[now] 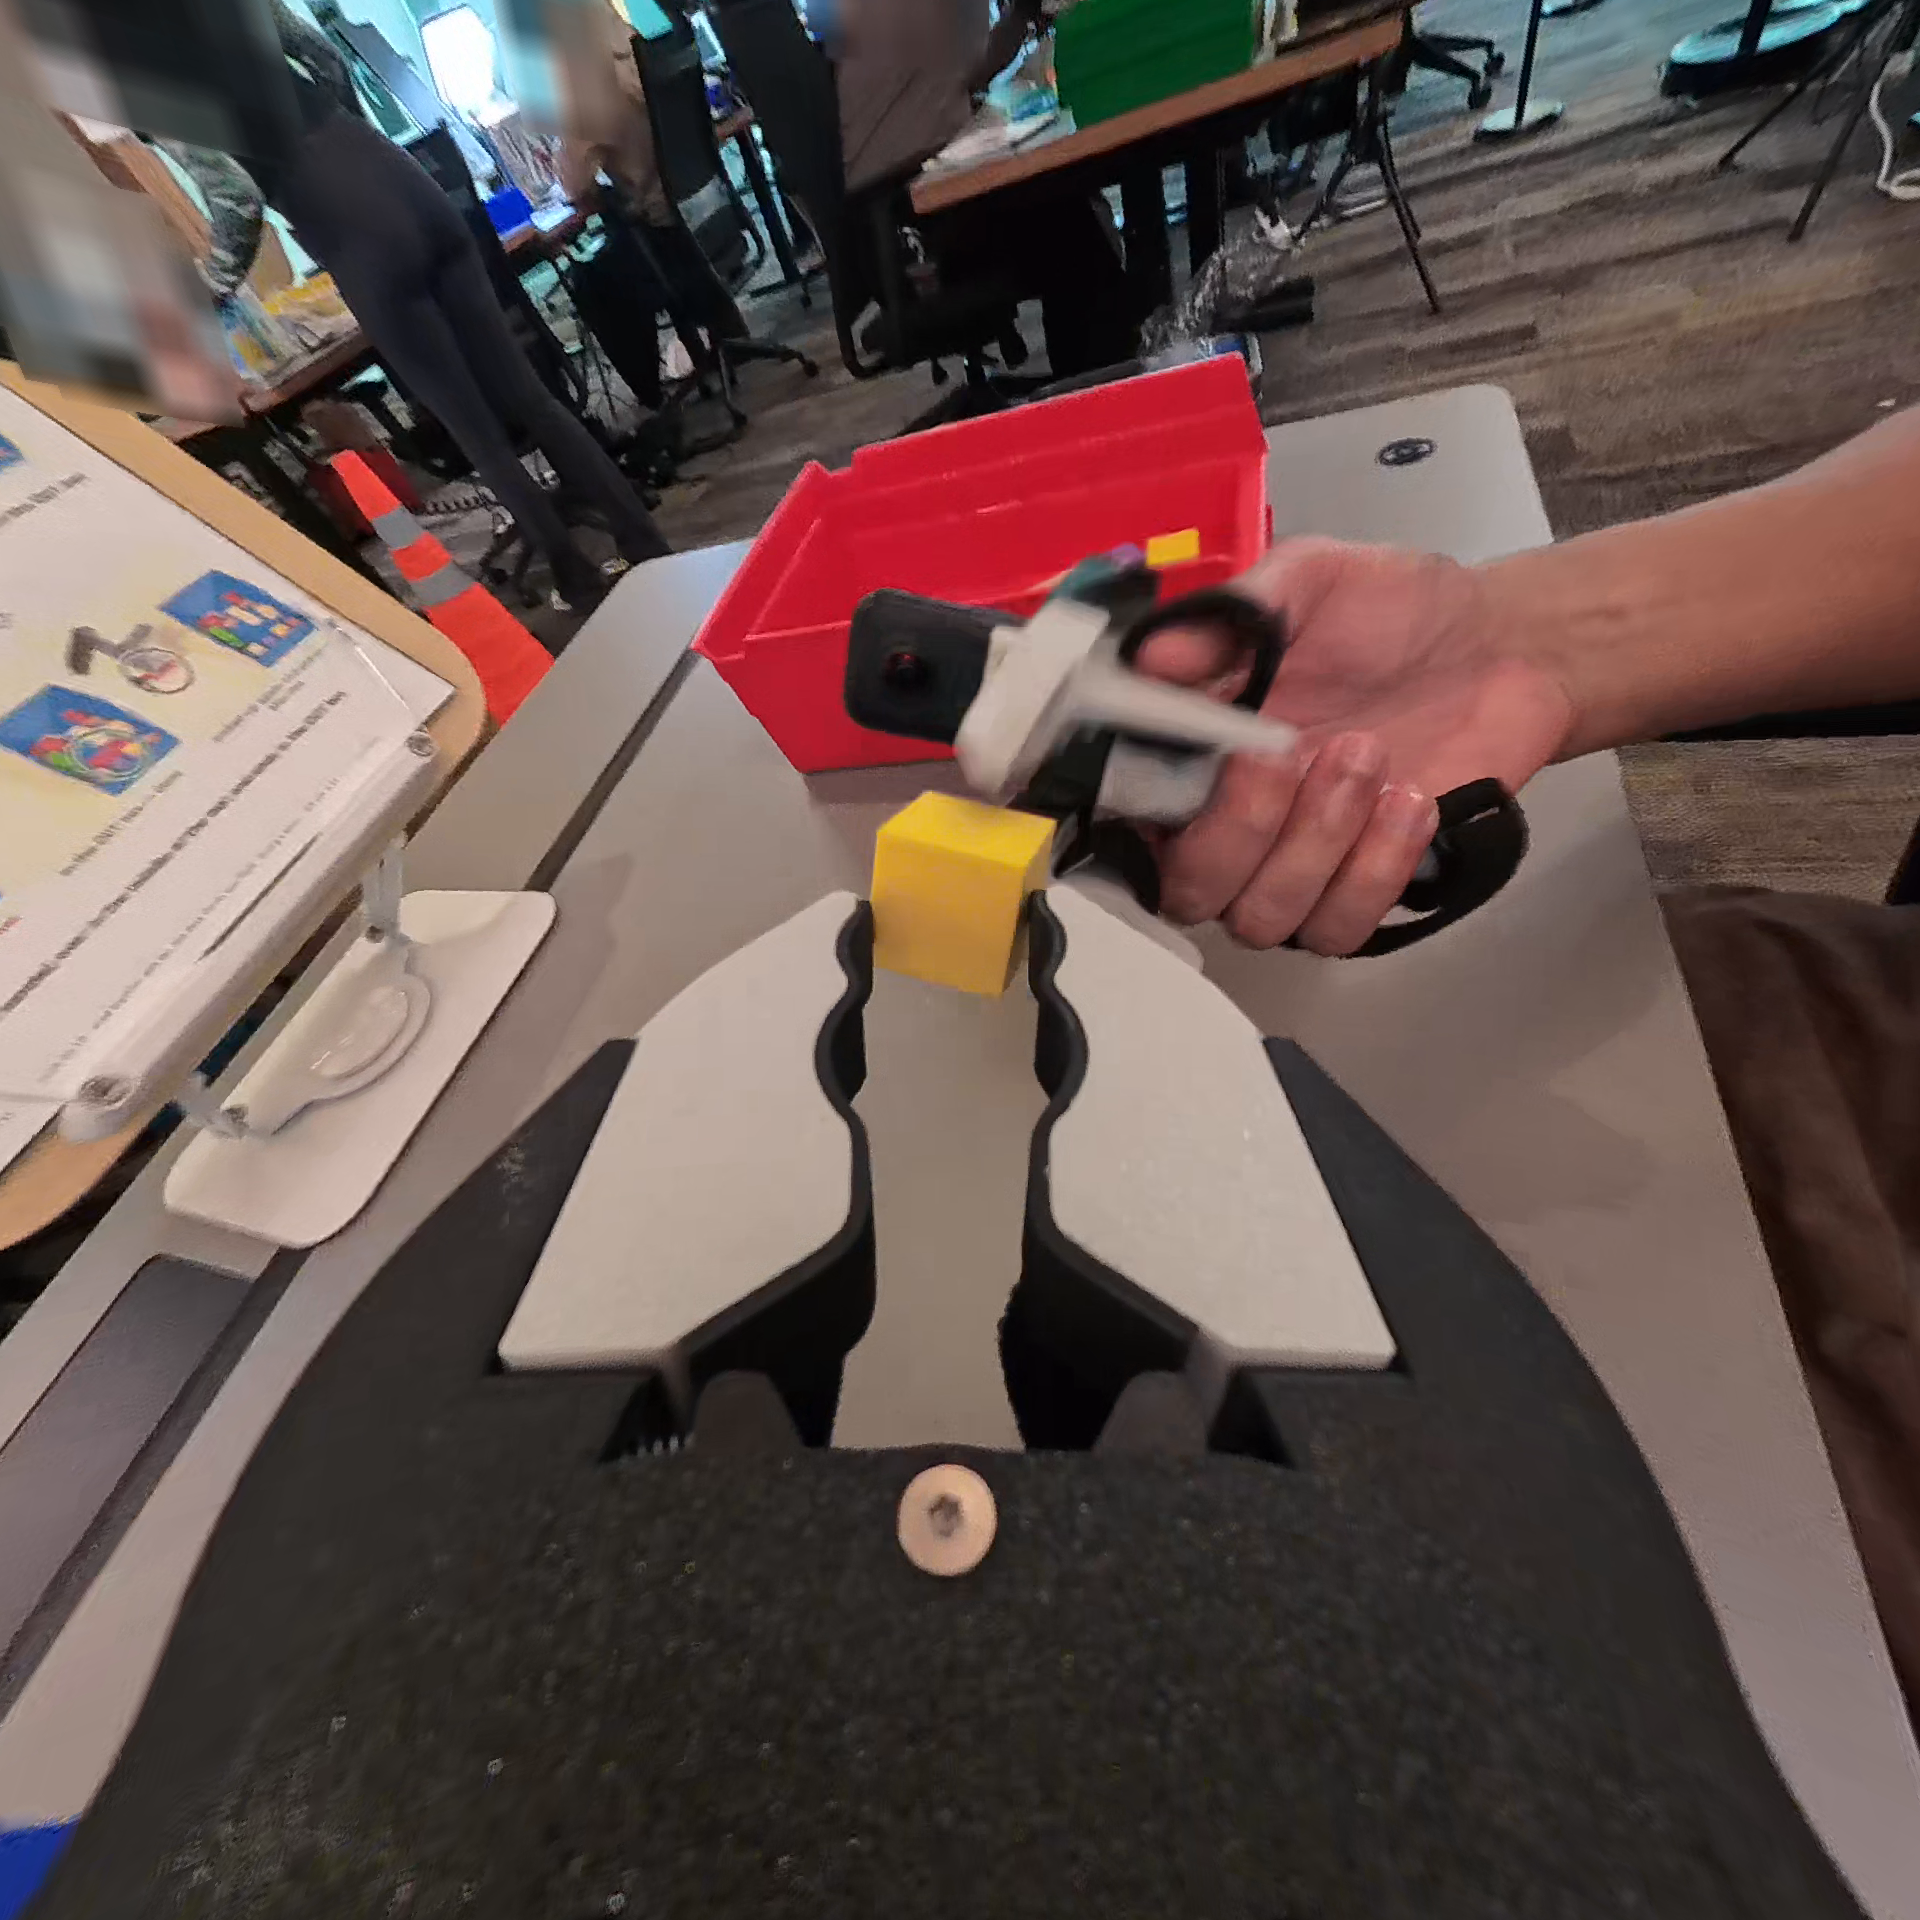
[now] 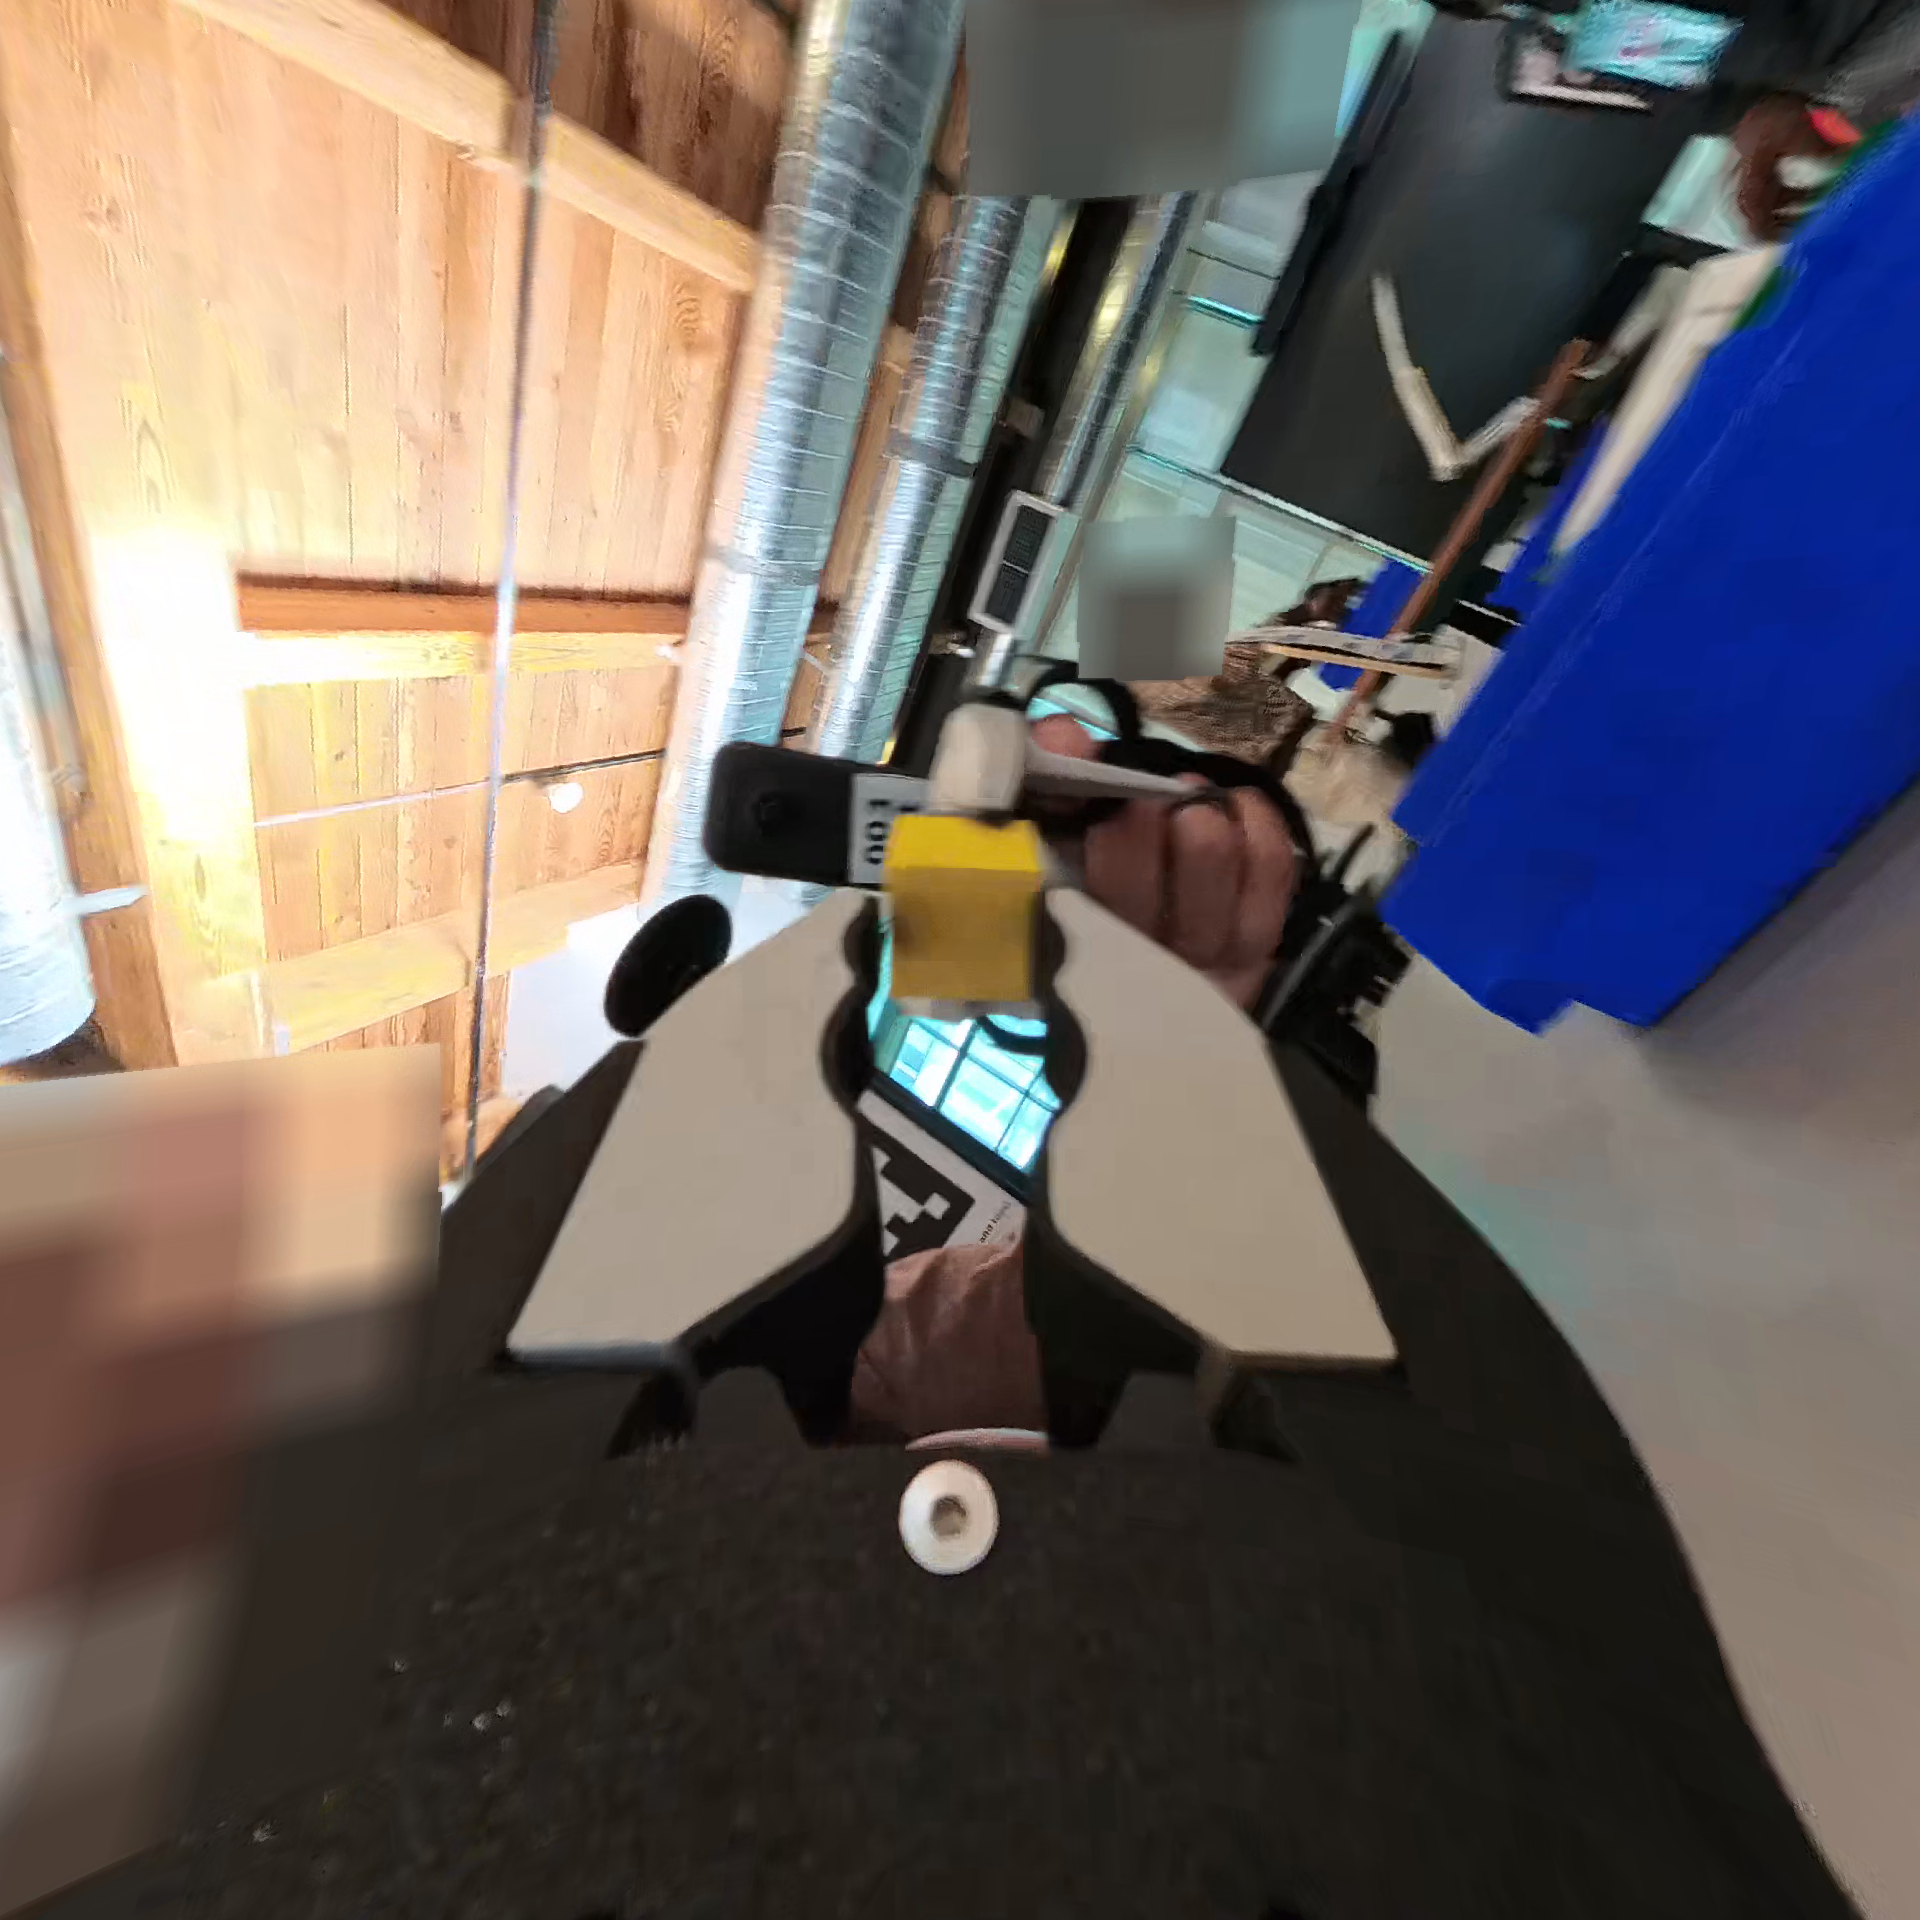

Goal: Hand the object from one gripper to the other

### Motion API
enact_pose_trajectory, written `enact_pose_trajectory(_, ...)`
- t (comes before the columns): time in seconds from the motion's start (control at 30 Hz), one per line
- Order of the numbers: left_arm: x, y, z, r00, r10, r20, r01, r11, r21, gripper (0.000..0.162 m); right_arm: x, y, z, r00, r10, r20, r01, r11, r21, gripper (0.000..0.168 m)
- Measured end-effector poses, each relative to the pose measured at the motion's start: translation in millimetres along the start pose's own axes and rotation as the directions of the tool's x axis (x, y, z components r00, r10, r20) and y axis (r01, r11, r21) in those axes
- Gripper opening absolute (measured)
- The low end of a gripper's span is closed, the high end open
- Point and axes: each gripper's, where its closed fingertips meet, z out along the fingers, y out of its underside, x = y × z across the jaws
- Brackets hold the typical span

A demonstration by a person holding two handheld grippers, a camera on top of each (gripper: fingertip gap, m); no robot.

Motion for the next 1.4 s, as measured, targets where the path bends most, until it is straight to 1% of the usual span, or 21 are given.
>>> enact_pose_trajectory(0.1,3.0,6.6,7.1,1.000,-0.006,0.011,0.006,1.000,-0.020,0.028,8.0,1.0,-9.0,0.998,0.064,0.029,-0.064,0.998,-0.001,0.026)
enact_pose_trajectory(0.2,7.2,13.4,8.5,0.999,-0.040,0.009,0.040,0.998,-0.040,0.031,14.2,3.8,-12.7,0.998,0.060,-0.010,-0.060,0.998,-0.023,0.026)
enact_pose_trajectory(0.23,8.8,14.5,6.5,0.998,-0.068,0.012,0.069,0.997,-0.041,0.038,14.5,3.4,-13.4,0.998,0.055,-0.026,-0.055,0.998,-0.028,0.026)
enact_pose_trajectory(0.27,10.9,14.3,2.5,0.993,-0.114,0.019,0.115,0.993,-0.032,0.053,12.4,2.9,-13.7,0.999,0.038,-0.039,-0.039,0.999,-0.035,0.026)
enact_pose_trajectory(0.3,14.1,13.7,-3.5,0.984,-0.176,0.026,0.176,0.984,-0.009,0.069,9.4,3.4,-13.4,0.998,0.007,-0.063,-0.011,0.999,-0.053,0.026)
enact_pose_trajectory(0.33,18.9,14.7,-10.9,0.968,-0.251,0.030,0.250,0.968,0.029,0.076,4.4,4.4,-12.6,0.994,-0.050,-0.093,0.042,0.996,-0.083,0.026)
enact_pose_trajectory(0.4,31.8,26.4,-24.6,0.912,-0.409,0.030,0.403,0.908,0.115,0.077,-14.1,3.9,-10.7,0.966,-0.209,-0.154,0.183,0.969,-0.166,0.026)
enact_pose_trajectory(0.47,49.7,53.6,-30.7,0.854,-0.516,0.065,0.510,0.856,0.087,0.075,-46.7,-5.4,-12.2,0.899,-0.389,-0.202,0.341,0.910,-0.236,0.026)
enact_pose_trajectory(0.53,73.5,76.3,-35.7,0.804,-0.588,0.091,0.585,0.809,0.065,0.076,-89.9,-21.7,-22.8,0.786,-0.562,-0.257,0.495,0.822,-0.283,0.026)
enact_pose_trajectory(0.57,85.1,83.4,-38.4,0.783,-0.615,0.096,0.612,0.789,0.063,0.072,-109.0,-32.0,-34.7,0.698,-0.642,-0.317,0.562,0.766,-0.313,0.026)
enact_pose_trajectory(0.6,94.6,89.0,-40.8,0.767,-0.633,0.105,0.630,0.774,0.066,0.071,-123.6,-45.1,-53.4,0.572,-0.711,-0.410,0.616,0.702,-0.358,0.026)
enact_pose_trajectory(0.63,102.8,92.3,-42.5,0.759,-0.642,0.111,0.639,0.766,0.066,0.071,-135.2,-60.9,-79.0,0.408,-0.753,-0.516,0.649,0.637,-0.416,0.026)
enact_pose_trajectory(0.7,111.8,92.5,-44.0,0.774,-0.620,0.130,0.618,0.784,0.061,0.070,-153.8,-90.3,-143.5,0.062,-0.732,-0.679,0.630,0.556,-0.542,0.026)
enact_pose_trajectory(0.73,113.8,91.4,-43.0,0.795,-0.590,0.140,0.590,0.806,0.047,0.069,-159.5,-98.6,-175.9,-0.053,-0.691,-0.721,0.582,0.565,-0.585,0.026)
enact_pose_trajectory(0.8,114.7,90.6,-39.0,0.836,-0.524,0.166,0.529,0.849,0.015,0.068,-158.2,-106.7,-236.6,-0.185,-0.593,-0.784,0.461,0.652,-0.602,0.026)
enact_pose_trajectory(0.9,120.6,91.0,-30.1,0.842,-0.521,0.139,0.526,0.851,0.000,0.068,-135.8,-108.2,-295.7,-0.214,-0.491,-0.845,0.321,0.781,-0.535,0.026)
enact_pose_trajectory(0.97,125.6,93.0,-25.4,0.827,-0.552,0.103,0.556,0.831,-0.010,0.068,-117.5,-112.3,-308.7,-0.174,-0.456,-0.873,0.300,0.819,-0.489,0.026)
enact_pose_trajectory(1.0,126.8,94.6,-24.2,0.822,-0.561,0.095,0.565,0.825,-0.018,0.068,-107.3,-115.3,-308.0,-0.140,-0.451,-0.881,0.308,0.826,-0.472,0.026)
enact_pose_trajectory(1.07,126.6,97.3,-23.8,0.822,-0.562,0.096,0.566,0.824,-0.027,0.069,-82.6,-120.8,-310.1,-0.130,-0.437,-0.890,0.288,0.843,-0.455,0.026)
enact_pose_trajectory(1.17,124.8,97.8,-26.5,0.822,-0.560,0.100,0.565,0.825,-0.024,0.069,-35.6,-113.3,-311.5,-0.123,-0.462,-0.878,0.151,0.866,-0.477,0.026)
enact_pose_trajectory(1.4,123.4,100.4,-31.3,0.835,-0.539,0.110,0.545,0.837,-0.039,0.069,34.7,-96.7,-332.5,-0.216,-0.534,-0.817,-0.140,0.846,-0.515,0.026)
